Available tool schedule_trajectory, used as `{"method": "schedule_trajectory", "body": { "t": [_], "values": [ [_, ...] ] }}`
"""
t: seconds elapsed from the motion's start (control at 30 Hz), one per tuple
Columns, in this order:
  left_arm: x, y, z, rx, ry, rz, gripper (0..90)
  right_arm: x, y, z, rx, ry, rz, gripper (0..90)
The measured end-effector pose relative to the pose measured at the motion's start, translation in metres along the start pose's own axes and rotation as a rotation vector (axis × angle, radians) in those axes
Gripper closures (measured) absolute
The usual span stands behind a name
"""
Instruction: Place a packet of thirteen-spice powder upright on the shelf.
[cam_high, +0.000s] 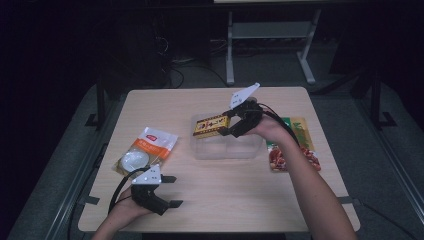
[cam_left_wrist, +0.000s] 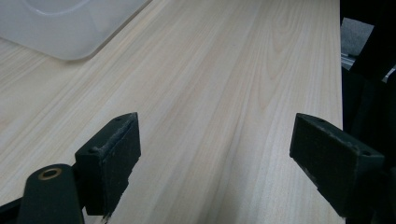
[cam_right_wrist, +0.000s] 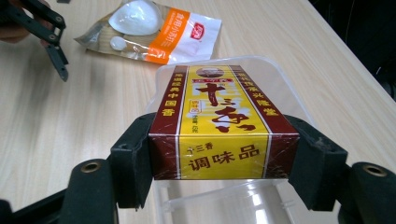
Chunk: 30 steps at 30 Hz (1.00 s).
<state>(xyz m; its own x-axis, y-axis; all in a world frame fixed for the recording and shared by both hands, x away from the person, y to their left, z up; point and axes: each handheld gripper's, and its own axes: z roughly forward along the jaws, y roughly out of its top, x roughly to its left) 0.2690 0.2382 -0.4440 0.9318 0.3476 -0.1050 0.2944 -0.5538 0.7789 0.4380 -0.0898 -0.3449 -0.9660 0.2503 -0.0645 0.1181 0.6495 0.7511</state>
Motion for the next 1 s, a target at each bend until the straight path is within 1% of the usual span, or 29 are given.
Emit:
{"method": "schedule_trajectory", "body": {
  "t": [0.07,0.1,0.13,0.17,0.2,0.3,0.33,0.37,0.43,0.5,0.53,0.6,0.63,0.67,0.73,0.77,0.87,0.93,0.97,1.0],
  "values": [
    [0.001,-0.001,0.000,0.006,0.002,0.002,15.9,0.000,0.001,0.003,-0.008,0.000,0.006,31.7],
    [0.001,-0.001,0.000,0.007,0.000,0.001,16.0,-0.002,0.002,0.004,-0.009,-0.004,-0.010,31.7],
    [0.001,-0.001,0.000,0.007,0.001,0.000,16.0,-0.002,0.002,0.005,-0.012,-0.004,-0.003,31.7],
    [0.001,-0.001,0.000,0.007,0.000,-0.002,16.0,-0.002,0.002,0.006,-0.008,-0.008,-0.007,31.7],
    [0.001,-0.001,0.000,0.007,0.000,-0.001,16.0,-0.001,0.003,0.007,-0.010,-0.006,0.004,31.6],
    [0.001,-0.001,0.001,0.009,-0.002,-0.005,15.9,-0.002,0.002,0.011,0.006,-0.014,-0.004,31.6],
    [0.001,-0.001,0.001,0.012,-0.004,-0.004,16.0,-0.004,0.002,0.013,0.005,-0.017,-0.022,31.6],
    [0.001,-0.001,0.001,0.014,-0.005,-0.002,16.0,-0.004,0.002,0.014,0.001,-0.016,-0.018,31.6],
    [0.001,-0.001,0.001,0.017,-0.006,-0.001,15.9,-0.005,0.003,0.015,0.001,-0.019,-0.025,31.6],
    [0.001,-0.001,0.001,0.018,-0.006,-0.001,16.0,-0.004,0.004,0.016,-0.004,-0.016,-0.012,31.5],
    [0.001,-0.001,0.001,0.019,-0.007,-0.002,16.0,-0.005,0.004,0.017,-0.004,-0.020,-0.024,31.5],
    [0.001,-0.001,0.001,0.018,-0.007,-0.004,16.0,-0.003,0.005,0.017,-0.004,-0.015,0.017,31.5],
    [0.001,-0.001,0.001,0.017,-0.008,-0.005,16.0,-0.004,0.005,0.018,-0.007,-0.013,0.004,31.5],
    [0.002,-0.001,0.001,0.017,-0.009,-0.006,16.0,-0.006,0.005,0.019,-0.008,-0.019,-0.021,31.5],
    [0.001,-0.001,0.001,0.018,-0.010,-0.010,16.0,-0.007,0.006,0.020,-0.015,-0.022,-0.023,31.5],
    [0.001,-0.002,0.002,0.016,-0.010,-0.011,16.0,-0.006,0.006,0.020,-0.014,-0.020,-0.005,31.5],
    [0.001,-0.001,0.001,0.016,-0.015,-0.011,16.0,-0.006,0.007,0.021,-0.023,-0.024,-0.004,31.5],
    [0.001,-0.001,0.001,0.008,-0.017,-0.018,15.9,-0.006,0.008,0.022,-0.032,-0.025,0.007,31.5],
    [0.002,-0.002,0.001,0.002,-0.019,-0.022,16.0,-0.007,0.009,0.022,-0.034,-0.025,-0.001,31.5],
    [0.002,-0.002,0.000,0.000,-0.020,-0.025,16.0,-0.007,0.009,0.022,-0.035,-0.024,0.003,31.5]
  ]
}}
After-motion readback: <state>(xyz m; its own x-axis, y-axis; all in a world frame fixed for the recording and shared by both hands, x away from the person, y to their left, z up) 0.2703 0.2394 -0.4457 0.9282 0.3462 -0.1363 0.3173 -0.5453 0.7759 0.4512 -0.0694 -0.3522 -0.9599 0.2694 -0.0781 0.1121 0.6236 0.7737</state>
